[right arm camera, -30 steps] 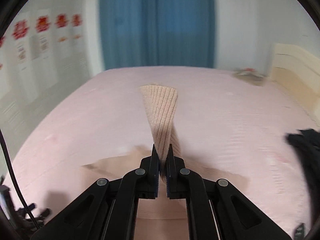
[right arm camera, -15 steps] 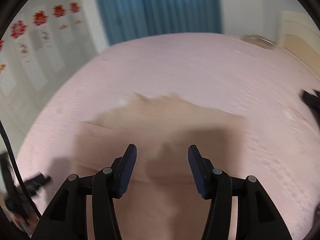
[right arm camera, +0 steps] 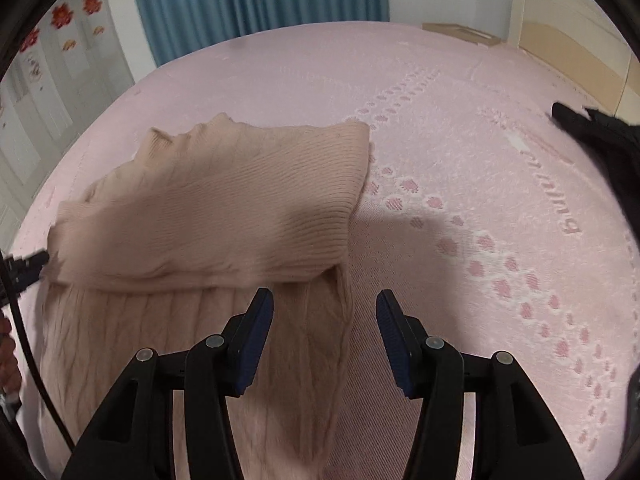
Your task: Fold small clothes
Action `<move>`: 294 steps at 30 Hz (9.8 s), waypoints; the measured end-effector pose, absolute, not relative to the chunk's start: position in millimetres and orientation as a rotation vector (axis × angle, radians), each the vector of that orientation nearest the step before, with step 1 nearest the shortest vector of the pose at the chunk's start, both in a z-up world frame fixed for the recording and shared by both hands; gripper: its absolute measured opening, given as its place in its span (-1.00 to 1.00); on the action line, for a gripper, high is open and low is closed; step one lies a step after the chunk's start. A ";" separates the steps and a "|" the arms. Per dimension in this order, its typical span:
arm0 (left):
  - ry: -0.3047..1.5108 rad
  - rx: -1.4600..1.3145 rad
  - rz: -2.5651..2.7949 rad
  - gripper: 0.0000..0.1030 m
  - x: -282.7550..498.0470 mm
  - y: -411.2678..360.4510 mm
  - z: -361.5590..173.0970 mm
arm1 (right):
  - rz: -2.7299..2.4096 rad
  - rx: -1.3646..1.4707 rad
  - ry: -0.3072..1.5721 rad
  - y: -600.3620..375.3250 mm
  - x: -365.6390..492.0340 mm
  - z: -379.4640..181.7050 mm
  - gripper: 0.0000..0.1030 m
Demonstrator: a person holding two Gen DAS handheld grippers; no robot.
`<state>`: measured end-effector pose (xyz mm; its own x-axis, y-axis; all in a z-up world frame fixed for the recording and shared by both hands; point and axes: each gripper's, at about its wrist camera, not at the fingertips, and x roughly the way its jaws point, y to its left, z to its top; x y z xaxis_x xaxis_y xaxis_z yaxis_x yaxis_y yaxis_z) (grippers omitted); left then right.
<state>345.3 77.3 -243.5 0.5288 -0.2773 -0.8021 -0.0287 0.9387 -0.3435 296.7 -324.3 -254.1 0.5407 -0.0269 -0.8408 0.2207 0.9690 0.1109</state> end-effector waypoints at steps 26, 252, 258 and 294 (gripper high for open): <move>0.907 -0.203 -0.164 -0.44 377.1 55.0 -238.6 | -0.100 0.221 0.915 -326.3 341.7 -239.5 0.13; 0.892 -0.465 -0.164 -0.15 394.9 63.9 -178.5 | -0.161 0.700 0.778 -351.9 368.7 -196.9 -0.43; 0.882 -0.410 -0.201 0.12 353.5 72.3 -179.0 | -0.084 0.514 0.762 -337.0 319.1 -187.6 -0.33; 1.023 -0.733 -0.202 -0.72 292.2 88.4 -275.8 | -0.025 0.716 0.938 -339.8 287.8 -286.8 -0.80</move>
<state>292.2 88.4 -275.8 0.5259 -0.4789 -0.7029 -0.1751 0.7477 -0.6405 287.8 -339.8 -286.8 0.6085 0.2791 -0.7429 0.3182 0.7718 0.5506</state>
